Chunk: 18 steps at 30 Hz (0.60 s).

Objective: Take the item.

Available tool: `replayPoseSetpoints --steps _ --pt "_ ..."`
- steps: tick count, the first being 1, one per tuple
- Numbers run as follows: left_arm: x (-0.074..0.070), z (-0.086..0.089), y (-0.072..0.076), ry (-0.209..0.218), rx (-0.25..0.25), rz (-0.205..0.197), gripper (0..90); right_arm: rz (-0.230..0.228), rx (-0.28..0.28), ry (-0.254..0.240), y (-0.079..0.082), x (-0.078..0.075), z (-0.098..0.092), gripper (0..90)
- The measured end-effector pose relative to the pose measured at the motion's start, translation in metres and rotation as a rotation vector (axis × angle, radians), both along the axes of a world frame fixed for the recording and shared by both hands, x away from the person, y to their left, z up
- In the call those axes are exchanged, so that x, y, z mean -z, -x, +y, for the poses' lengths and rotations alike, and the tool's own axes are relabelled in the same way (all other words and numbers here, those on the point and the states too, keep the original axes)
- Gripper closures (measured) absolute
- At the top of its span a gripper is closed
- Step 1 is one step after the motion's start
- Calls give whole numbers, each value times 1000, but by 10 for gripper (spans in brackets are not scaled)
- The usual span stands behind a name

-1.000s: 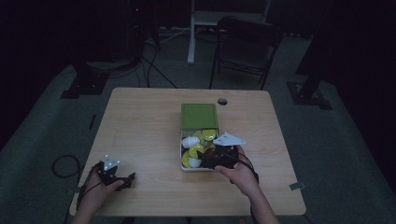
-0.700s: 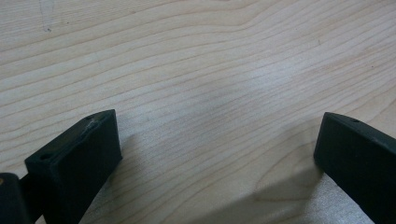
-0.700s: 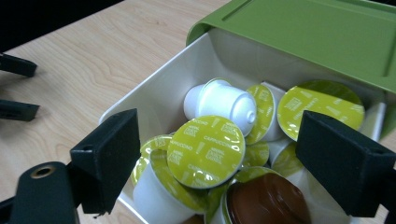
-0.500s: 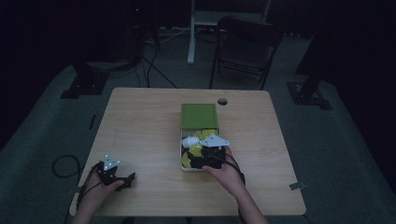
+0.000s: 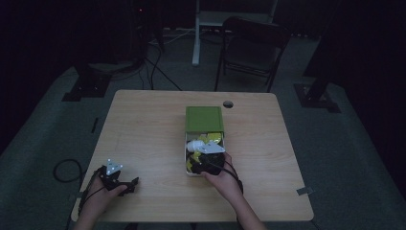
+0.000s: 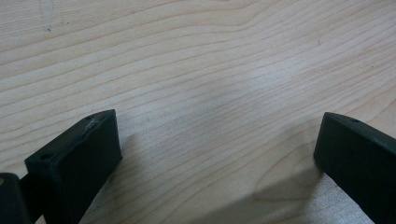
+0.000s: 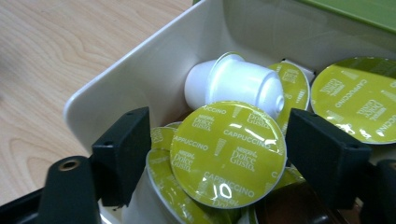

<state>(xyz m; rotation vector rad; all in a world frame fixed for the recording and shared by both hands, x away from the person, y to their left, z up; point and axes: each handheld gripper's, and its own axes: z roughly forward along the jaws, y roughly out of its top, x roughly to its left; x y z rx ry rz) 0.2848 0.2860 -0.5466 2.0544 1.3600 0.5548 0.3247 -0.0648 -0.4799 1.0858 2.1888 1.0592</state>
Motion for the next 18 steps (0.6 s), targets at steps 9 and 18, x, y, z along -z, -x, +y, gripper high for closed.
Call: replayPoseSetpoints --steps 9,18 --pt "0 0 0 2 -1 -1 8 -4 24 -11 0 3 3 330" --pt "0 0 0 2 -1 -1 8 4 20 -5 -3 4 4 352"
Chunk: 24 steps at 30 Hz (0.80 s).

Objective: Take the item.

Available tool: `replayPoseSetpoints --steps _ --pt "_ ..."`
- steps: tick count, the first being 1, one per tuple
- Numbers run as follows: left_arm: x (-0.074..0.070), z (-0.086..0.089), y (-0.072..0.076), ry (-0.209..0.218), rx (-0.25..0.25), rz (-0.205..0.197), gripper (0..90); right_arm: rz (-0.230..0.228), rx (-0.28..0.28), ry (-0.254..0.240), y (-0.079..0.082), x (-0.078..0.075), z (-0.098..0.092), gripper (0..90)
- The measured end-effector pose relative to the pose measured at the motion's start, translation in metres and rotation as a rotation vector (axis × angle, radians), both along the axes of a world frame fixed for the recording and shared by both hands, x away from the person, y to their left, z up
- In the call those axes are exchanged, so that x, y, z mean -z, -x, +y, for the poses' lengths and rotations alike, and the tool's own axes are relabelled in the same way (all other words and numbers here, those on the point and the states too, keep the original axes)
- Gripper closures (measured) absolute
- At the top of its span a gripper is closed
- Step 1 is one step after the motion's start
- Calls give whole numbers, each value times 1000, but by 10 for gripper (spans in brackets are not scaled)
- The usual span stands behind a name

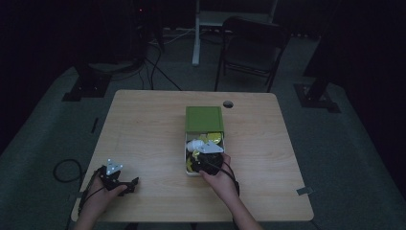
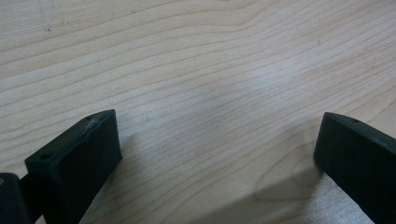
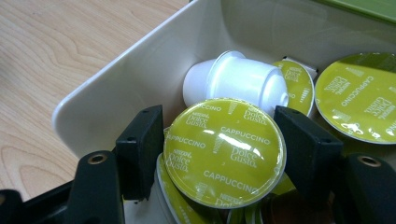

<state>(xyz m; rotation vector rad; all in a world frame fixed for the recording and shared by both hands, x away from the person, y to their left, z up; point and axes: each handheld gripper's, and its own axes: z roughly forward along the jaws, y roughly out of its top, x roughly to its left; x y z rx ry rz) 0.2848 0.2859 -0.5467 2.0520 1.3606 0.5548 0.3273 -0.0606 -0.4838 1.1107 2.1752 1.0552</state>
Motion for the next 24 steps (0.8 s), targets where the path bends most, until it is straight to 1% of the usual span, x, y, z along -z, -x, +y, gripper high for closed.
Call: replayPoseSetpoints --steps 3,6,11,14,20,24 --pt "0 0 0 1 1 0 8 2 -2 -3 0 -1 0 354" --pt "0 0 0 1 0 -1 8 -4 6 -21 0 -3 -4 375" --pt "0 0 0 0 0 0 8 -13 3 -17 -1 -7 -7 376" --pt "0 0 0 2 -1 -1 8 -6 5 -28 -1 -8 -9 376" --pt "0 0 0 1 0 0 8 -33 4 -34 -1 -14 -11 379" --pt "0 0 0 -1 1 0 8 -37 7 -50 -1 -18 -12 379"
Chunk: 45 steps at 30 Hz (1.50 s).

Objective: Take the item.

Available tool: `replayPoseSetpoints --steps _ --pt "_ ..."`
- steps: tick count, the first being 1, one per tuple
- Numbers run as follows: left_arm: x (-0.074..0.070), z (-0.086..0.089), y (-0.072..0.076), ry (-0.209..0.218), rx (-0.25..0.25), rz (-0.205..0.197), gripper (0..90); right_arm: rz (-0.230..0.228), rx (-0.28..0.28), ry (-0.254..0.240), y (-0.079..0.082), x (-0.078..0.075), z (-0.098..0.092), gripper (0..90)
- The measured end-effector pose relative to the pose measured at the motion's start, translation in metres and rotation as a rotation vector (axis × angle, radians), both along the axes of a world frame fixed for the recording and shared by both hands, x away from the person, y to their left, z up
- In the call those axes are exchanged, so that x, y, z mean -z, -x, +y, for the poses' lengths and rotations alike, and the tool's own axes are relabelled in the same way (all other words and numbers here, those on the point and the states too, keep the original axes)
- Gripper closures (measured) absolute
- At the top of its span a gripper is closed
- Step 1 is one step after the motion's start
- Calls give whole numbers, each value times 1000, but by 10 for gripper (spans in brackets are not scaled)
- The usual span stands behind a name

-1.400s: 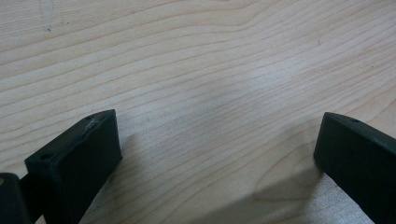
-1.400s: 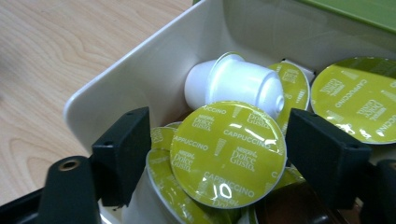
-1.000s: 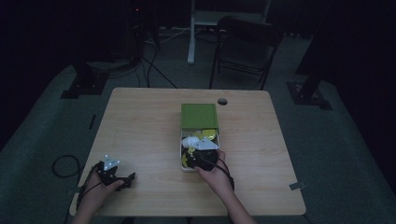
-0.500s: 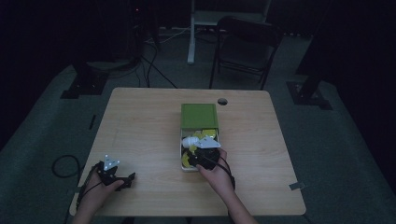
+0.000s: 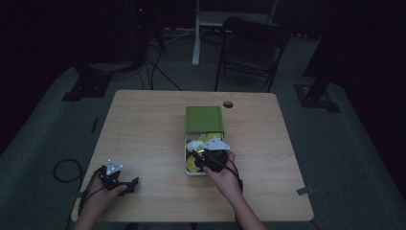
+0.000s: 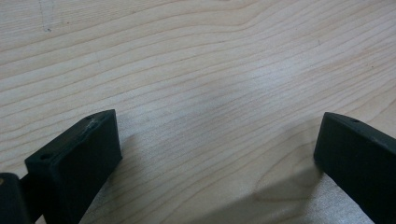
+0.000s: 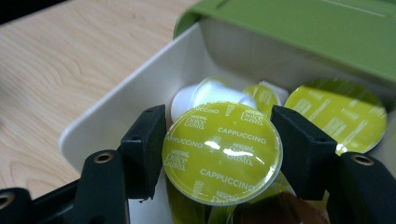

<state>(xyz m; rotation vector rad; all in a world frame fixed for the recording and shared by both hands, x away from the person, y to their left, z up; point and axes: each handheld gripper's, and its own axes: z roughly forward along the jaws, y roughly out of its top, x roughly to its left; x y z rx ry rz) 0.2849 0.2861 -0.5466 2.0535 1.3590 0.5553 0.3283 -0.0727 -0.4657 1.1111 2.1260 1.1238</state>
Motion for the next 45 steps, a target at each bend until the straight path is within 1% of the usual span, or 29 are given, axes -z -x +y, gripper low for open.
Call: replayPoseSetpoints --steps 1,2,6,10,16,22,28,35,45 --pt "0 0 0 0 0 0 8 -7 3 -4 0 -2 -1 379" --pt "0 0 0 0 0 0 8 -4 -4 -9 -2 -6 -3 380" --pt "0 0 0 -1 0 0 8 -10 -5 -8 -1 -10 -4 380" --pt "0 0 0 -1 1 1 8 -10 -5 -16 -1 -14 -6 380" --pt "0 0 0 3 -1 -1 8 -39 -17 -25 2 -28 -14 380" --pt "0 0 0 1 0 -2 8 -54 -10 -28 3 -36 -23 380" --pt "0 0 0 1 0 -1 8 -67 0 -28 5 -43 -34 380" --pt "0 0 0 2 -1 -1 8 -83 26 -33 6 -50 -52 380" --pt "0 0 0 2 -1 1 8 -94 76 -43 6 -53 -76 380"
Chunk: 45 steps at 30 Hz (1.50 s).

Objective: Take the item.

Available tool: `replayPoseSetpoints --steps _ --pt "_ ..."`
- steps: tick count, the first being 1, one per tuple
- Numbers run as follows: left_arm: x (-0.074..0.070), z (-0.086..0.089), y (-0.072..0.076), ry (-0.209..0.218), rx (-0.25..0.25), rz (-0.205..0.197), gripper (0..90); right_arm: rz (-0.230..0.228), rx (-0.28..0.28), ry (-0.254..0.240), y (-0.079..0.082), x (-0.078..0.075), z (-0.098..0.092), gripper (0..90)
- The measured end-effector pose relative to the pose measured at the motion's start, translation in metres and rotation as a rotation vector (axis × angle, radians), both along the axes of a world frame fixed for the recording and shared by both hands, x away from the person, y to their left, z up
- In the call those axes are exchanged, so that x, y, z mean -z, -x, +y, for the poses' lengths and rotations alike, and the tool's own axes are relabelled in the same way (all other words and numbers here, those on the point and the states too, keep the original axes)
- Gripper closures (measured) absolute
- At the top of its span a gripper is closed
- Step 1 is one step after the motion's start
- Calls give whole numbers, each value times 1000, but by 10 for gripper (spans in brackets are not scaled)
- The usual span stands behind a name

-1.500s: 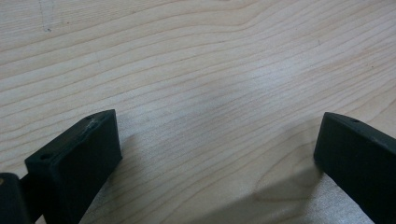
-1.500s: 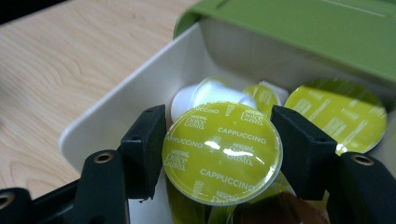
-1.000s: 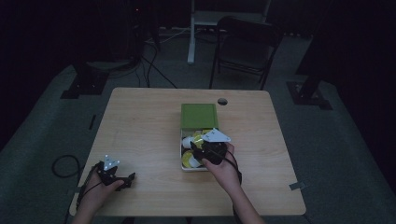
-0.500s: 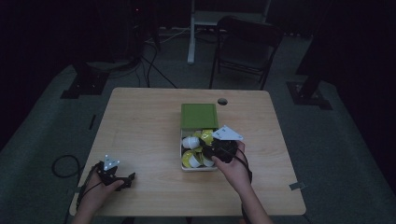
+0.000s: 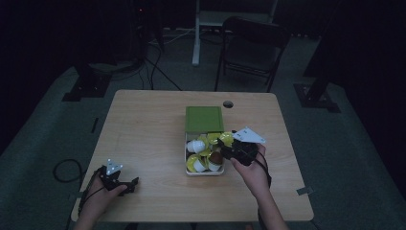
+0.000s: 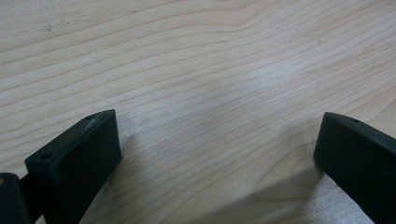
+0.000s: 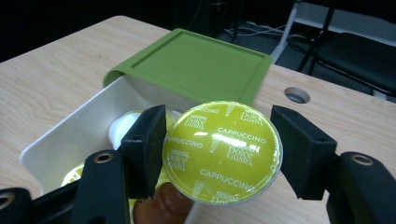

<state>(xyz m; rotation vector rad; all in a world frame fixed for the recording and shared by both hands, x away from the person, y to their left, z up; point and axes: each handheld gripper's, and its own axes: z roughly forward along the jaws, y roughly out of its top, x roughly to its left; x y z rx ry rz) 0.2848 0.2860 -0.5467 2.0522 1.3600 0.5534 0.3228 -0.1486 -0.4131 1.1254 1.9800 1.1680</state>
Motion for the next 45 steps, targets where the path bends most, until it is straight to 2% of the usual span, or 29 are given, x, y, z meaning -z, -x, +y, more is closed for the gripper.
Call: replayPoseSetpoints --steps 16,32,38,45 --pt "0 0 0 0 -1 -2 8 -11 95 -2 2 8 -43 380" --pt "0 0 0 -3 1 1 8 14 225 7 6 33 -98 380" --pt "0 0 0 -4 1 2 8 26 255 11 7 43 -109 380" --pt "0 0 0 -1 0 0 8 51 274 14 6 65 -120 380"
